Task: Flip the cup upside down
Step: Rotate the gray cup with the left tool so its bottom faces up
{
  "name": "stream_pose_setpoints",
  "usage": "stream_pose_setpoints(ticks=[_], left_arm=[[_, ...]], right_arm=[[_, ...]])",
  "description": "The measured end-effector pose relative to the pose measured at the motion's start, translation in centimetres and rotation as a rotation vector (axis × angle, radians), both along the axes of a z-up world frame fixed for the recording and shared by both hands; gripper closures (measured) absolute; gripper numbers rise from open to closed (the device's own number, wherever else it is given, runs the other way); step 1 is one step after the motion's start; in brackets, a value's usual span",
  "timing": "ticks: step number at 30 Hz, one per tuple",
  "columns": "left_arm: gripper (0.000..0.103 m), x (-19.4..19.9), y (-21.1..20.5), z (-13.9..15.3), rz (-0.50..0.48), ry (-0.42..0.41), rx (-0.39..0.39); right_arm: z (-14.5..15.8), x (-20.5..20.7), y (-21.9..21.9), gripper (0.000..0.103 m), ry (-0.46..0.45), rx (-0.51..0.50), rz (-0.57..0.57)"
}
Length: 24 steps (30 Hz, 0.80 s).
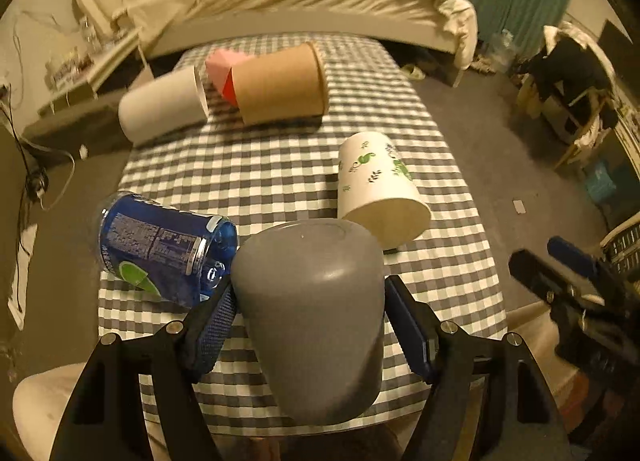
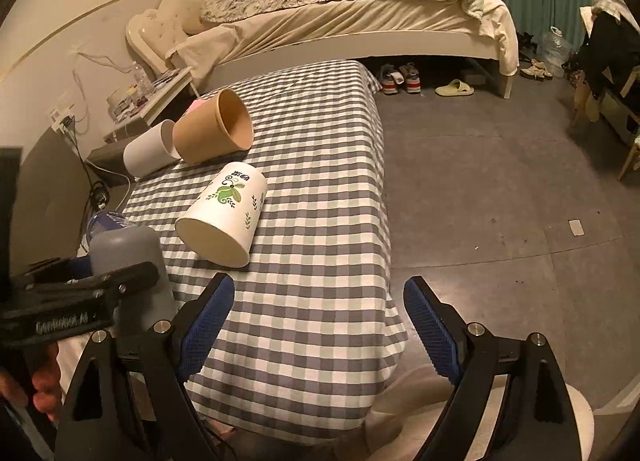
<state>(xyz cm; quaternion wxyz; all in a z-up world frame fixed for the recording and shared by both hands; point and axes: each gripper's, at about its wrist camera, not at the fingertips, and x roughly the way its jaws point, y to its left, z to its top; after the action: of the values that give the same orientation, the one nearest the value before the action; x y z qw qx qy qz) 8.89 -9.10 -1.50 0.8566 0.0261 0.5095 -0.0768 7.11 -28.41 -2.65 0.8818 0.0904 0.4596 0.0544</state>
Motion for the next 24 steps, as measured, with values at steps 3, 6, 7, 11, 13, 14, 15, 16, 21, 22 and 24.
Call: stream_pose_setpoints(ticks=[3,6,7,11,13,14,15,16,21,22,24], left_arm=[[0.028,-1.4,-0.3,0.2,-0.018,-0.058,0.014],[0.028,-2.8,-0.4,0.2,-0.04,-0.072,0.031],[0.028,-3.2,-0.4,-0.1,-0.047,-0.058,0.034],[0.028,-4.2,-0.2,-1.9,-0.064,0.01,0.016],[0.028,-4.2,-0.3,-2.8,-0.051,0.033,0.023],[0.03,-4.2,-0.4,-3.2,-0.053,0.041,0.02],[0.03,-4.2,-0.5,-3.2,-0.052,0.033,0.018],[0.03,-4.2,-0.5,-3.1,-0.053,0.024,0.017],[0.03,-3.3,-0.8,-2.7,-0.059,-0.032,0.025],[0.03,-3.0,-0.9,-2.4,-0.059,-0.051,0.024],[0.03,-2.3,-1.0,-2.2,-0.057,-0.079,0.02]], right_arm=[[0.1,-0.3,-0.1,0.016,-0.006,-0.013,-0.009],[0.1,-0.5,-0.3,0.016,-0.006,-0.026,-0.017],[0.1,-0.5,-0.4,0.016,-0.006,-0.029,-0.018],[0.1,-0.7,-0.6,0.016,-0.007,-0.036,-0.025],[0.1,-0.8,-0.7,0.016,-0.007,-0.037,-0.027],[0.2,-0.7,-0.7,0.016,-0.006,-0.038,-0.026],[0.1,-0.8,-0.7,0.016,-0.006,-0.038,-0.025],[0.1,-0.8,-0.6,0.016,-0.005,-0.039,-0.025],[0.1,-0.9,-0.6,0.016,-0.001,-0.041,-0.022],[0.0,-0.9,-0.7,0.016,0.001,-0.041,-0.024],[0.0,-0.8,-0.7,0.016,0.003,-0.039,-0.026]])
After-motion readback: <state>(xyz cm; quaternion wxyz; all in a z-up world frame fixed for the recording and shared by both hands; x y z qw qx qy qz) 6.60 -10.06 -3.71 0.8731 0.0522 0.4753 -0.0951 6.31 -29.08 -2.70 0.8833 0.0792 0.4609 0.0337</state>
